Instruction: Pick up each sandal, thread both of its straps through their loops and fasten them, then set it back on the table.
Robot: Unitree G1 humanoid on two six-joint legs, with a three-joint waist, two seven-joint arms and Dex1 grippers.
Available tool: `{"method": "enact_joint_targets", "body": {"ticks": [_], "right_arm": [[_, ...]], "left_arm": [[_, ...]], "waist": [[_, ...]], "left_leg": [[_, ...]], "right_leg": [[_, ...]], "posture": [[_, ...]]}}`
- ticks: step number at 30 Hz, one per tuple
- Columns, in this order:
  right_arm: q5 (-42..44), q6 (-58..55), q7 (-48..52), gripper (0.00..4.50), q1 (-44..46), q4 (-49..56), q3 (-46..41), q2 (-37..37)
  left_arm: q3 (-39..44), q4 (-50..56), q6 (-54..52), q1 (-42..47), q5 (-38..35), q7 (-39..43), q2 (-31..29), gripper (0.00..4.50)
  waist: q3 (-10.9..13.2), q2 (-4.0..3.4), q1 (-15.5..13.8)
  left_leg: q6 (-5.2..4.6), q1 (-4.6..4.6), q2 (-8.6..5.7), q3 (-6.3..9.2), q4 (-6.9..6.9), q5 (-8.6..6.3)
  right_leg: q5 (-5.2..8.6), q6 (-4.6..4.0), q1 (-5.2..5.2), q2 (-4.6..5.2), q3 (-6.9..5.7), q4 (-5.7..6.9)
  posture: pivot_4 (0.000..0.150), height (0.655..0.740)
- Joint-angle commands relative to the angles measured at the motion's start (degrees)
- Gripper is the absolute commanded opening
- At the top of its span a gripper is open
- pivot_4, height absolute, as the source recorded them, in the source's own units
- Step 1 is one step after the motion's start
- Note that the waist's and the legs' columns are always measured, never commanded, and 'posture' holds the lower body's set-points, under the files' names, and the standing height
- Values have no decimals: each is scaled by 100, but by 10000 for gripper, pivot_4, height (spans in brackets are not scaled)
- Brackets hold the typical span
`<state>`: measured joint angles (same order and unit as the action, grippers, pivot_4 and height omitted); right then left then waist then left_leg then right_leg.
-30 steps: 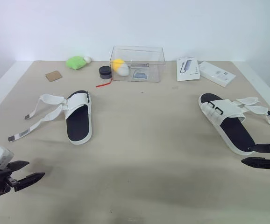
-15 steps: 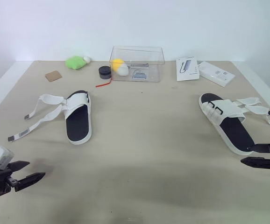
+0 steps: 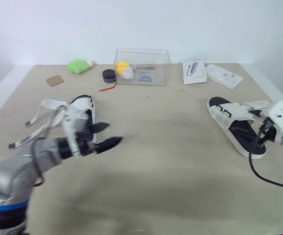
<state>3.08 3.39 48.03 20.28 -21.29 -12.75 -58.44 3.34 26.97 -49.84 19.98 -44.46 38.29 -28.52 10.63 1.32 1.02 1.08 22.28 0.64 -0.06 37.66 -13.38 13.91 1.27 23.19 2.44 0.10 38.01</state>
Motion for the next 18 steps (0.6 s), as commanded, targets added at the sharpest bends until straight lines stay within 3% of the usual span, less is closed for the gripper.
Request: {"method": "enact_joint_targets", "body": {"ticks": [1, 10, 18], "right_arm": [[-930, 1346, -893, 44261, 387, -726, 309, -208], [-2571, 2781, -2308, 44261, 1092, -2006, 1255, -620], [-3575, 3370, -3175, 44261, 2082, -3232, 2240, -360]], "left_arm": [[-703, -533, 506, 618, 527, -96, 533, 45000], [-1101, -1403, 1084, 1228, 951, -69, 1359, 45000], [-1195, -1486, 1160, 1148, 1141, 9, 1458, 45000]], "waist": [[0, 1, 10], [0, 0, 39], [2, 4, 58]], "left_leg": [[-5, -2, -3, -11, 1, 1], [-14, -18, 17, -50, -6, -1], [-19, -30, 13, -82, -6, 2]], "right_leg": [[-4, 2, 2, 0, 12, -1], [-13, -14, 19, -34, 77, 1], [-24, -1, 19, -30, 97, 0]], "posture": [[1500, 7400], [1500, 7400], [1500, 7400]]}}
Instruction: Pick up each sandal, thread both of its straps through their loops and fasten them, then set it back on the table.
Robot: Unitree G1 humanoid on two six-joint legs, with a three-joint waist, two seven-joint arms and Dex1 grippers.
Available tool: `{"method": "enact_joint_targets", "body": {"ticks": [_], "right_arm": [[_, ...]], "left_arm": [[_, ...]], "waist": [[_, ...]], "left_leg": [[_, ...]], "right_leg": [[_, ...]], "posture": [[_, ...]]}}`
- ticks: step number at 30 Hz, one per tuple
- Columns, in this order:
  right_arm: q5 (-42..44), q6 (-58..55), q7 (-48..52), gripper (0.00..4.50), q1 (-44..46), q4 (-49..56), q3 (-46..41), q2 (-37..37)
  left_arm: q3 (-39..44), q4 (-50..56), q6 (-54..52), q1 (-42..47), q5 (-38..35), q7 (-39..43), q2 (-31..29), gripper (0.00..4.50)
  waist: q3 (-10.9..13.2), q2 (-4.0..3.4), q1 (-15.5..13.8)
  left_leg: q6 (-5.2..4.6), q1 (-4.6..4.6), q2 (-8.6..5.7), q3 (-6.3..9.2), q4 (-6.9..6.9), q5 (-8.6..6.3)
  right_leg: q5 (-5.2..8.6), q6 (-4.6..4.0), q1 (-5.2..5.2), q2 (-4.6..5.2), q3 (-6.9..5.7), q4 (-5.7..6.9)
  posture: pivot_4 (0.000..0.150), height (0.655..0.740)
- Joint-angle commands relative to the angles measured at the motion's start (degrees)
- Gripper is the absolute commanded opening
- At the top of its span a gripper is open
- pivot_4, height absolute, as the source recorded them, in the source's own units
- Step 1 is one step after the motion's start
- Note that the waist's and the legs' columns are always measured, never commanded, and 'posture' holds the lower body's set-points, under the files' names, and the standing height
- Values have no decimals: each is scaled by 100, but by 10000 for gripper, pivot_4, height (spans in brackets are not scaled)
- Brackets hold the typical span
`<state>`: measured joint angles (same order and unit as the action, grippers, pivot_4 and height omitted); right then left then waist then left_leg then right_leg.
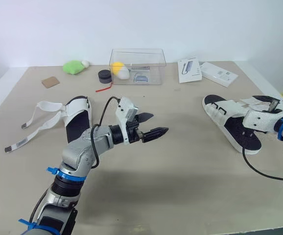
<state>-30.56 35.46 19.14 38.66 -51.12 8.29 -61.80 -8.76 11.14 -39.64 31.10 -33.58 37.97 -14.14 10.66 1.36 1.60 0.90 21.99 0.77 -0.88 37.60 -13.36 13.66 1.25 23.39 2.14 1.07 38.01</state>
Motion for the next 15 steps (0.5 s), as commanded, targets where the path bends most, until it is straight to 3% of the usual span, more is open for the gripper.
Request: {"method": "enact_joint_targets", "body": {"ticks": [1, 8, 11, 15], "right_arm": [[-224, 189, -259, 44261, 318, -384, 212, 17], [-363, 413, -713, 44261, 629, -804, 517, 139], [-488, 557, -960, 35659, 756, -892, 628, 155], [-634, 818, -1012, 15979, 897, -1025, 841, 142]], "left_arm": [[21, 101, 152, 24, 71, 38, 13, 45000], [117, 104, 196, -9, 101, -8, 28, 45000], [121, 98, 223, -11, 94, -19, 62, 45000], [136, 41, 251, 7, 108, 3, 51, 45000]], "waist": [[0, 0, -3], [0, 0, 1], [0, 0, 2], [0, 0, 2]], "left_leg": [[-1, 1, 0, 1, 0, 1], [-6, 5, -6, 2, 0, -2], [-6, 4, -6, 1, 0, -2], [-7, 4, -5, 2, 0, -2]], "right_leg": [[-1, 0, 0, 1, 1, 0], [-1, 1, 2, 9, 5, -1], [-1, 4, 1, 9, 5, -1], [-1, 3, 1, 7, 5, -1]], "posture": [[1500, 7400], [1500, 7400], [1500, 7400], [1500, 7400]]}}
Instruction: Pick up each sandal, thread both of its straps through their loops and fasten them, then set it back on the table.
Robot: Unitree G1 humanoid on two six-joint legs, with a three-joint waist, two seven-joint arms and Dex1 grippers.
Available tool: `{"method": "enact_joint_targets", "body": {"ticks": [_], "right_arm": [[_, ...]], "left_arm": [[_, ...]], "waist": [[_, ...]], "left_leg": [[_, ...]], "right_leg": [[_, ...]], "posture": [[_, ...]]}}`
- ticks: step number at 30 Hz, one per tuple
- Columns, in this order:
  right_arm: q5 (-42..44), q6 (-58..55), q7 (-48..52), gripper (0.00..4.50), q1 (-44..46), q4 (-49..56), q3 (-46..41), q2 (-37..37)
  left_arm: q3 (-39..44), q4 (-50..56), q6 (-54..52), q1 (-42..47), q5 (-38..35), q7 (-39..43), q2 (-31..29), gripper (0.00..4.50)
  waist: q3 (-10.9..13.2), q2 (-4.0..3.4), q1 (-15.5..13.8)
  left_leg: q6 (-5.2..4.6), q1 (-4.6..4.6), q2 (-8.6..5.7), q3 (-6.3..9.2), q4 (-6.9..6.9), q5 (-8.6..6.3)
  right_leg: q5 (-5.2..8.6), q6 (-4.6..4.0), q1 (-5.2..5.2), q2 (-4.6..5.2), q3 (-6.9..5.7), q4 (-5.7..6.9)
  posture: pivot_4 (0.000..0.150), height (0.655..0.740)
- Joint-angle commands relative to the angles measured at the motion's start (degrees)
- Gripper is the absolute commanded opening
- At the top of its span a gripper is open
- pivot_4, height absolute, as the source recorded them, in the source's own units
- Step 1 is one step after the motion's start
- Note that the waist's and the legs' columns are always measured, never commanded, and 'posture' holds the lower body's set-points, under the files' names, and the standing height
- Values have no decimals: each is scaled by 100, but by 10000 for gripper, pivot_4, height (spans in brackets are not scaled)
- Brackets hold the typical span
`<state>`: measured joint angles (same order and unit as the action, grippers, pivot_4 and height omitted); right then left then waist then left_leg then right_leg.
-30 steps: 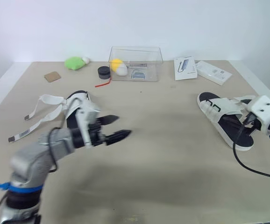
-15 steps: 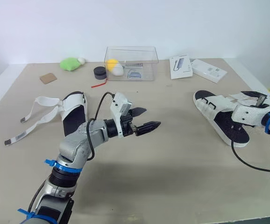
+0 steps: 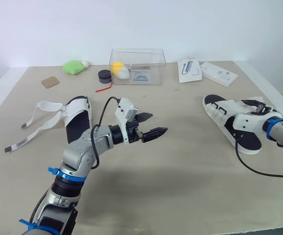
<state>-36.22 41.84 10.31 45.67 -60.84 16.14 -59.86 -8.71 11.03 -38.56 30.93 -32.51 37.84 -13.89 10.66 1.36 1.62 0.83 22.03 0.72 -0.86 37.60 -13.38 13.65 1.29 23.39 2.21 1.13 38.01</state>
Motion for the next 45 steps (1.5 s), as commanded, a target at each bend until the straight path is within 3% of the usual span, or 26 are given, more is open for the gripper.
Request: {"method": "enact_joint_targets", "body": {"ticks": [1, 2, 3, 4, 14, 20, 27, 41, 42, 45], "right_arm": [[-90, 243, -123, 10343, 242, -105, 98, -47], [-89, 313, -90, 7715, 297, -174, 133, -49], [-79, 394, -58, 1590, 348, -247, 165, -54], [-76, 484, -14, 318, 398, -315, 198, -59], [1399, 2996, 1554, 318, 752, 224, 165, 280], [1911, 4427, 1949, 318, 979, 604, 839, 593], [1315, 5066, 1722, 318, 1139, 887, 1244, 935], [-1279, 5066, -201, 318, 1265, 758, 1092, 980], [-1351, 5066, -316, 7744, 1282, 708, 1081, 975], [-1502, 5066, -593, 19784, 1355, 626, 1122, 905]], "left_arm": [[143, 43, 138, 36, -3, 24, 16, 45000], [161, 45, 126, 46, -15, 32, 0, 45000], [175, 48, 115, 51, -24, 41, -18, 45000], [180, 37, 117, 51, -14, 55, -44, 45000], [545, -277, 195, 36, -29, 548, -704, 45000], [836, -481, 209, 97, -76, 926, -1179, 45000], [1226, -166, -90, -219, -342, 1011, -1548, 45000], [1181, 412, -383, -718, -496, 1033, -1743, 45000], [1158, 408, -377, -711, -481, 1050, -1747, 45000], [1124, 343, -280, -653, -437, 1096, -1728, 45000]], "waist": [[0, 0, 1], [0, 0, 7], [0, 0, 11], [0, 0, 19], [1, 0, 119], [4, 4, 107], [9, 13, 91], [9, 13, 93], [9, 13, 96], [9, 13, 97]], "left_leg": [[0, 0, -1, 0, 0, 0], [0, 0, 0, -2, 0, 0], [0, 0, 0, -3, 0, 0], [0, 0, 0, -3, 0, 0], [0, -6, 10, 1, -2, 0], [-1, -5, 9, 9, -2, -1], [-14, 5, 6, 16, -1, -8], [-10, 5, 8, 18, -2, -4], [-10, 4, 7, 17, -2, -4], [-10, 4, 7, 16, -2, -4]], "right_leg": [[0, 0, 0, 1, 1, 0], [0, 0, 1, 0, 1, 0], [0, 0, 1, 0, 1, 0], [0, 0, 2, 0, 1, 0], [-2, -2, 3, -12, 3, 0], [-10, -10, 3, -7, 1, 0], [-24, -26, 5, 16, -1, -4], [-27, -34, 10, 9, -1, -2], [-27, -35, 11, 7, -1, -2], [-28, -37, 11, 6, 0, -2]], "posture": [[1500, 7400], [1500, 7400], [1500, 7400], [1500, 7400], [1500, 7400], [1500, 7400], [1500, 7400], [1500, 7400], [1500, 7400], [1500, 7400]]}}
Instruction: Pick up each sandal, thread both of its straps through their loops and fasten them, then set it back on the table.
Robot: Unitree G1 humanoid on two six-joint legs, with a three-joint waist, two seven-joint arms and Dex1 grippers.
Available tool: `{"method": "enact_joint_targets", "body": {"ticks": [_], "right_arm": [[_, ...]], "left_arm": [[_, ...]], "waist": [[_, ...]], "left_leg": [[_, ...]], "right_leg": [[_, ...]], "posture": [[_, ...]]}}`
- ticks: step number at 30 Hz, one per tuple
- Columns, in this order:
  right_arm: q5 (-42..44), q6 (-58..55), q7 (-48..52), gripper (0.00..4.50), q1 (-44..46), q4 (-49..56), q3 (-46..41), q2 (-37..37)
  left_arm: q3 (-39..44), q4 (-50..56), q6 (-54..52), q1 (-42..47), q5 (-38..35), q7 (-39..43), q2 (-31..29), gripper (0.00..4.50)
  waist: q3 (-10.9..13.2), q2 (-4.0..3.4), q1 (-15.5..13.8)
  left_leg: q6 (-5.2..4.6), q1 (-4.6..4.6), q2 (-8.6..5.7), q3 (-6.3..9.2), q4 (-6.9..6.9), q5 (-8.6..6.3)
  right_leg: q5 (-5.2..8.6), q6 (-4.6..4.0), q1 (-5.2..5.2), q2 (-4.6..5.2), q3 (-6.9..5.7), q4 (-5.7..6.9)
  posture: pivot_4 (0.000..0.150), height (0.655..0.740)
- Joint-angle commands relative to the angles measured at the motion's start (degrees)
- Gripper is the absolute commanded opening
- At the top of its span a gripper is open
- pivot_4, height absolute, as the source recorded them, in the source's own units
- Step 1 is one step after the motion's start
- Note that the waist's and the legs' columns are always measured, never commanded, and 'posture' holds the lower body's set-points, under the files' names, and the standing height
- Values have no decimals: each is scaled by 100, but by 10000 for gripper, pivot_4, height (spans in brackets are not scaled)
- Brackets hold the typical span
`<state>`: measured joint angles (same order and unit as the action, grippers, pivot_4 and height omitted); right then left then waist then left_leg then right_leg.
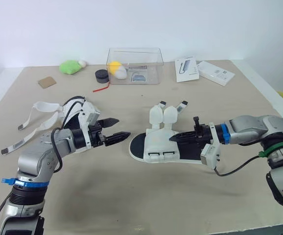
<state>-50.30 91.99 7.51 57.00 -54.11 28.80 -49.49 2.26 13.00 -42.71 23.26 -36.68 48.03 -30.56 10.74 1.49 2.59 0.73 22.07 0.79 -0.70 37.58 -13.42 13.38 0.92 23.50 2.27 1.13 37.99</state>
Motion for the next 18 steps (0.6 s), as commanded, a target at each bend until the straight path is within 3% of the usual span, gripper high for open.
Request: {"method": "enact_joint_targets", "body": {"ticks": [1, 3, 4, 5, 6, 10, 12, 13, 16, 18], "right_arm": [[-106, 51, -394, 24239, 244, -59, -131, -179], [-146, 51, -494, 32474, 294, -141, -133, -320], [-117, 51, -500, 38704, 328, -269, -143, -413], [-99, 27, -491, 41023, 369, -423, -140, -499], [-52, 3, -475, 45000, 408, -595, -127, -580], [467, -249, -20, 45000, 581, -1483, -78, -753], [1083, -542, 716, 45000, 657, -2038, -243, -645], [1879, -1185, 1925, 45000, 644, -2358, -777, -399], [4281, -4422, 5626, 45000, 671, -2618, -2598, 345], [4663, -6603, 6614, 45000, 1866, -4307, -3583, 572]], "left_arm": [[4, 112, 182, 152, 13, 96, -52, 45000], [-74, 80, 263, 216, 74, 170, -54, 39930], [-124, 81, 299, 245, 104, 216, -59, 37017], [-179, 85, 337, 267, 140, 266, -70, 34041], [-232, 89, 371, 287, 176, 307, -79, 28067], [-643, 17, 557, 386, 520, 437, -89, 14436], [-871, -45, 626, 432, 688, 457, -35, 4548], [-1038, -85, 676, 457, 814, 462, 10, 1311], [-1368, -256, 771, 529, 1031, 383, 259, 344], [-1603, -460, 914, 506, 1265, 350, 366, 344]], "waist": [[0, 0, -1], [0, 0, -1], [0, 0, -1], [0, 0, -4], [0, 0, -4], [0, 2, 1], [1, 4, 4], [0, 10, 17], [13, 32, 66], [16, 28, 65]], "left_leg": [[0, 0, -1, 0, 0, 0], [0, 1, -1, 0, 0, 0], [0, 1, -2, 0, 0, 0], [0, 1, -4, -1, 0, 0], [-1, 1, -6, -3, 0, 0], [-3, 0, -8, -6, 0, -1], [-4, -2, -11, -8, 0, -2], [-4, -2, -12, -8, 0, -1], [-8, -33, 0, -19, -4, 0], [-9, -52, 10, -23, -6, 2]], "right_leg": [[0, 0, 0, 0, 0, 0], [0, 0, 0, 2, 0, 0], [0, 1, 0, 3, 0, 0], [0, 1, -1, 5, 0, 0], [1, 3, -3, 9, 0, 0], [1, 4, -4, 11, 2, -2], [1, 4, -6, 8, 4, -2], [1, 3, -7, 7, 5, -2], [-10, -2, -26, -9, 15, -5], [-18, -5, -40, -15, 20, -6]], "posture": [[1500, 7400], [1500, 7400], [1500, 7400], [1500, 7400], [1500, 7400], [1500, 7400], [1500, 7400], [1500, 7400], [1500, 7400], [1500, 7400]]}}
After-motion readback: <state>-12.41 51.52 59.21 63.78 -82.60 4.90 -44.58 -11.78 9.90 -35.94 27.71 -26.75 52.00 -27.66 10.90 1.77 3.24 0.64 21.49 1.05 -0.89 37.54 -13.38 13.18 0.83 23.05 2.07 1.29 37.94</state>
